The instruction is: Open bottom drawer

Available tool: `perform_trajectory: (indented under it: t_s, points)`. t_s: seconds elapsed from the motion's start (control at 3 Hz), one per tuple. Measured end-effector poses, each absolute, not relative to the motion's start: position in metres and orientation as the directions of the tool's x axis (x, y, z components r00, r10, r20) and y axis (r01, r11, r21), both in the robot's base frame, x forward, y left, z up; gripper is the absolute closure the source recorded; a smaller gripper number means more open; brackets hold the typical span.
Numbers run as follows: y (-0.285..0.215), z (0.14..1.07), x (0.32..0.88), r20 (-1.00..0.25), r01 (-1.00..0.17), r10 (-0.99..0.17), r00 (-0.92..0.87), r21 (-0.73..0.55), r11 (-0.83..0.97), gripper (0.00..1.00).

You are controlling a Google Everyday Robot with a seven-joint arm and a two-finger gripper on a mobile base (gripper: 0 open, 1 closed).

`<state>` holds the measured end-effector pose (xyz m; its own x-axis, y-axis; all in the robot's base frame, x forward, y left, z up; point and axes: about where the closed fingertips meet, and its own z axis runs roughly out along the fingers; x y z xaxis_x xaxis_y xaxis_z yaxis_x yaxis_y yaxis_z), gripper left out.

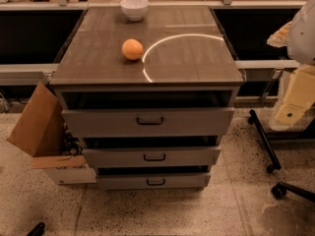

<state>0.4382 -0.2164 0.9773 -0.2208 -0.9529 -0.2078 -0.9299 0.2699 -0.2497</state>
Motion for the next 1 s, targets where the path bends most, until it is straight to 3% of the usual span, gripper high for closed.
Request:
perform_trajectory:
  t_s: [0.33, 1.0]
  points:
    - [-0.216, 0.977, 0.438, -0.209, -0.930, -0.953, -0.221, -0.248, 0.270, 0.00]
    - [-0.180, 0.869, 0.390, -0.374, -0.973, -0.905, -0.203, -0.028, 0.230, 0.00]
